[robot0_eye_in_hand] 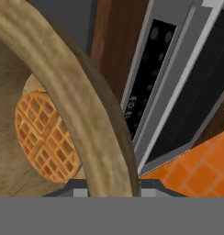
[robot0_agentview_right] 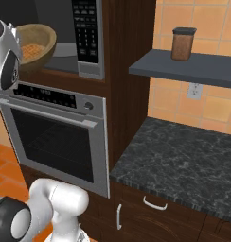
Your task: Open the microwave, place the bowl with waffle inside the microwave, then close the microwave door and turn it on.
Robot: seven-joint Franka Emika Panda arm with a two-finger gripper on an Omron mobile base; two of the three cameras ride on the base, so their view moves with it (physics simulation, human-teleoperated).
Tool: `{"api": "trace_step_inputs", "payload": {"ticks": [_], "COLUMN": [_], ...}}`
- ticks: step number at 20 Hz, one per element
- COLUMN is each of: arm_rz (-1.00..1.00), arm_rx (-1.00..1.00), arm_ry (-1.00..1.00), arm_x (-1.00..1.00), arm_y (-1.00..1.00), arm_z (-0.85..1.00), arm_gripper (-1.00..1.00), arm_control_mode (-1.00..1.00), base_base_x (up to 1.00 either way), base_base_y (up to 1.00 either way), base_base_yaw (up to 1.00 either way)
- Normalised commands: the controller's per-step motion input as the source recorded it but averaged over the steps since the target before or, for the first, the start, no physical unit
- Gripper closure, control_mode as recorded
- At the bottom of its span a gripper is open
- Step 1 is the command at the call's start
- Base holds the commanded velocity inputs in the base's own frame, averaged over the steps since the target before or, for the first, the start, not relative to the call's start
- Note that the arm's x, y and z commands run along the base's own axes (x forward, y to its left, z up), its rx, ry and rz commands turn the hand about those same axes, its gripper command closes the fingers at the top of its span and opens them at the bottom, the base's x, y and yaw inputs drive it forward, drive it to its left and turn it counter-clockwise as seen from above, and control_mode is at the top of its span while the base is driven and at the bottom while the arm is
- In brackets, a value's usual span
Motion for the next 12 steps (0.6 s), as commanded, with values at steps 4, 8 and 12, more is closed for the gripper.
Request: {"api": "trace_step_inputs", "payload": {"ticks": [4, 8, 12], "arm_rz": [-0.11, -0.06, -0.04], "arm_rx": [-0.05, -0.01, 0.0], "arm_ry": [0.01, 0.0, 0.03], "arm_x": [0.83, 1.0, 0.99], "arm_y": [0.6, 0.19, 0.11], "arm_z": [0.1, 0.0, 0.0], "arm_gripper": [1.0, 1.0, 1.0], "arm_control_mode": [-1.0, -1.0, -1.0], "base_base_x": [0.0, 0.0, 0.0], "base_base_y": [0.0, 0.0, 0.0], "base_base_yaw": [0.0, 0.0, 0.0]}}
